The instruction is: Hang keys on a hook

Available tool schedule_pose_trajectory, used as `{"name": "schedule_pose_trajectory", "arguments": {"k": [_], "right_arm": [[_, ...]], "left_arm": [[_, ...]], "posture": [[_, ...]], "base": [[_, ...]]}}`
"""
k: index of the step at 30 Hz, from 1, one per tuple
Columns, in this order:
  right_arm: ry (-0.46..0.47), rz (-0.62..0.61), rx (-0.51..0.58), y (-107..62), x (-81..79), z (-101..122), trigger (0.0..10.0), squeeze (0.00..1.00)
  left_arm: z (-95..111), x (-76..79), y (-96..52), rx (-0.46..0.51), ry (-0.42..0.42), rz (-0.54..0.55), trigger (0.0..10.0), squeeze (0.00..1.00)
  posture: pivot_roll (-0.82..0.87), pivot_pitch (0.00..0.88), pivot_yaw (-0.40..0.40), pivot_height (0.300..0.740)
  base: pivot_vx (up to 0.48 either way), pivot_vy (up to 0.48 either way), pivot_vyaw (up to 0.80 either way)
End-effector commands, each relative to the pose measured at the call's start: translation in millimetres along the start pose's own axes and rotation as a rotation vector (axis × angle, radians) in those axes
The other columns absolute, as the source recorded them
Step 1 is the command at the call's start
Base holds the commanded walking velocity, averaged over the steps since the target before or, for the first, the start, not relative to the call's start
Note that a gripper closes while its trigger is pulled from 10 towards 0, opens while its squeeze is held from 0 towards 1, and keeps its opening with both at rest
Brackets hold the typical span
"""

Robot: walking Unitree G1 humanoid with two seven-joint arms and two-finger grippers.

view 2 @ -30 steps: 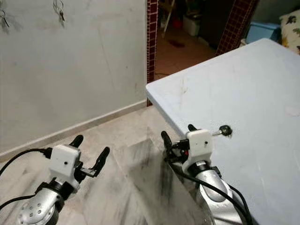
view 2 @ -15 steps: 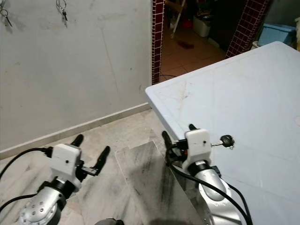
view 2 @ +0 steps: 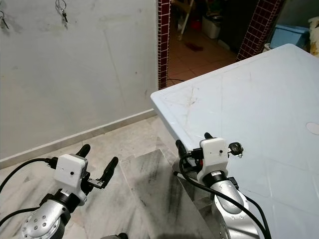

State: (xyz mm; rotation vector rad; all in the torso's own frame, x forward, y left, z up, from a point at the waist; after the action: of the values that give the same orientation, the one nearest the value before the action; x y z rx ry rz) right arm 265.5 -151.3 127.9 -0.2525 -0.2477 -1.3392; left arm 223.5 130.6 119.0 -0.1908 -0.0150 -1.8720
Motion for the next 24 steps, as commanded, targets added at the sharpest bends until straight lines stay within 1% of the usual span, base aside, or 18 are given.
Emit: {"name": "schedule_pose_trajectory", "arguments": {"k": [1, 6, 12, 17, 22, 24], "right_arm": [[-0.011, -0.031, -0.011, -2.9, 6.0, -2.2, 10.0, 0.00], [-0.014, -0.036, -0.013, -2.5, 7.6, -2.8, 10.0, 0.00], [-0.015, -0.033, -0.006, -2.5, 6.9, -1.4, 10.0, 0.00], [-0.013, -0.031, -0.007, -3.2, 7.0, -1.6, 10.0, 0.00], [-0.034, -0.047, -0.042, -4.5, 11.0, -4.7, 10.0, 0.00], [-0.042, -0.047, -0.076, -5.6, 12.4, -10.2, 10.0, 0.00]], "left_arm": [[2.9, 2.4, -2.4, 0.012, 0.002, -0.005, 10.0, 0.00], [2.6, 2.6, -2.3, 0.012, 0.001, -0.003, 10.0, 0.00], [2.5, 1.0, -2.1, 0.018, -0.022, 0.011, 10.0, 0.00], [2.1, 1.2, -2.3, 0.016, -0.023, 0.011, 10.0, 0.00], [1.0, 0.6, -2.2, 0.008, -0.024, 0.010, 10.0, 0.00], [-1.9, 1.5, -2.7, -0.006, -0.031, 0.000, 10.0, 0.00]], "posture": [[0.04, 0.146, 0.026, 0.740], [0.04, 0.144, 0.025, 0.740], [0.04, 0.143, 0.024, 0.740], [0.04, 0.142, 0.024, 0.740], [0.04, 0.149, 0.027, 0.740], [0.04, 0.149, 0.027, 0.740]], "base": [[0.000, -0.394, 0.00], [0.000, -0.377, 0.00], [0.000, 0.000, 0.00], [0.000, 0.000, 0.00], [0.000, 0.000, 0.00], [0.000, 0.000, 0.00]]}}
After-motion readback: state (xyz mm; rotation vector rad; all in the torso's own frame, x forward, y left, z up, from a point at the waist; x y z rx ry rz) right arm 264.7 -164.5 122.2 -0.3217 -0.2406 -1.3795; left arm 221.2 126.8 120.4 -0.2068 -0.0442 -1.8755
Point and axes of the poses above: a point about 5 cm out from each wrist's last joint towards the gripper, its own y axis pointing out of the wrist towards the gripper, its own z axis along the axis of the wrist's last joint, x = y × z, the point moved 2 cm from there along y, pointing out of the wrist towards the gripper, and after that the axes turned 14 degrees about -y, right-handed, at the moved point
